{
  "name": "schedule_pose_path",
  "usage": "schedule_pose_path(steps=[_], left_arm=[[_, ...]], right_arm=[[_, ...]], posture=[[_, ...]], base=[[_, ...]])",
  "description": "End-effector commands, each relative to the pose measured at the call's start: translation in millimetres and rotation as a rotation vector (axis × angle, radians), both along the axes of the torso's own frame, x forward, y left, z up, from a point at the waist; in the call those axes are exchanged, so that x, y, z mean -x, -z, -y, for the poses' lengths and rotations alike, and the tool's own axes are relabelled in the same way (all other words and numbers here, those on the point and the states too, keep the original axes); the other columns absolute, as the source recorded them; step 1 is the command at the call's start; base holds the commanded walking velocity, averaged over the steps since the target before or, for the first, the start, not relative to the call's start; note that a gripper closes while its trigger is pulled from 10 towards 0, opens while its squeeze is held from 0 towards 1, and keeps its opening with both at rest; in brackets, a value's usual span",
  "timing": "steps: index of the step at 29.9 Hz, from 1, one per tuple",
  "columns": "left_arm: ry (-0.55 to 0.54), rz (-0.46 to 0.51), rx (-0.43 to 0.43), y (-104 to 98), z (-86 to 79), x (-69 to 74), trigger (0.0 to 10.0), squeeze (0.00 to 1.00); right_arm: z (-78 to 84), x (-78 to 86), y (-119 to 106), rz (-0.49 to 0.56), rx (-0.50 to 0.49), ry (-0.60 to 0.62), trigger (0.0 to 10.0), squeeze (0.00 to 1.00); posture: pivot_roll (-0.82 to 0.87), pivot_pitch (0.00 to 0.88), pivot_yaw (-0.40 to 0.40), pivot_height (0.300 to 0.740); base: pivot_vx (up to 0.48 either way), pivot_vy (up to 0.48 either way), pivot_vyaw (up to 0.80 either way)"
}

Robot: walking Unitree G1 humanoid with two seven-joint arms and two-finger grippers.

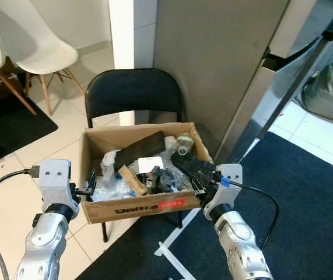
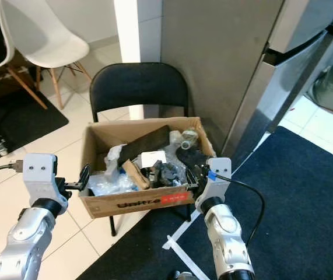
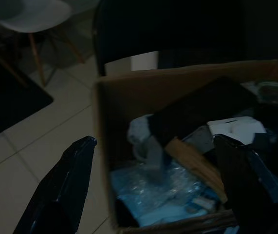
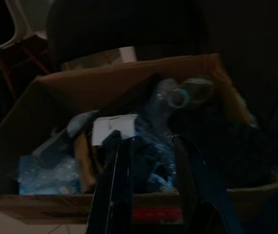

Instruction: Picking trash to rubbish bin

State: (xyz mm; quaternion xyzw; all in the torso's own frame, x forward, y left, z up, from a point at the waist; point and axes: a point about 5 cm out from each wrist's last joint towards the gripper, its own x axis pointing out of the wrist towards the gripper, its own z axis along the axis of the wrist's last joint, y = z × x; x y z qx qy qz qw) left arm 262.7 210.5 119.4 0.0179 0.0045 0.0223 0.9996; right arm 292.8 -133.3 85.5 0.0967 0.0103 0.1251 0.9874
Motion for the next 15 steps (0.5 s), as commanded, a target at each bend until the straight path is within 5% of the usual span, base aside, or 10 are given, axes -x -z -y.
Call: schedule_pose_path(steps=[1,15], left_arm=[[0.002,-0.005,-0.001,1.9,1.8,0.1,10.0,0.0],[0.021,-0.005,-0.017,1.8,6.3,-2.5,10.0,0.0]], right_arm=[[0.6,0.8,2.8,-0.017,0.013,0.0,10.0,0.0],[4.5,-0.1,3.8,-0.02,0.023,0.022,10.0,0.0]], posture=[[0.04,0.135,-0.067,0.74],[0.04,0.136,-0.066,0.74]], base=[[0.0,0.0,0.0],[0.0,0.0,0.0]])
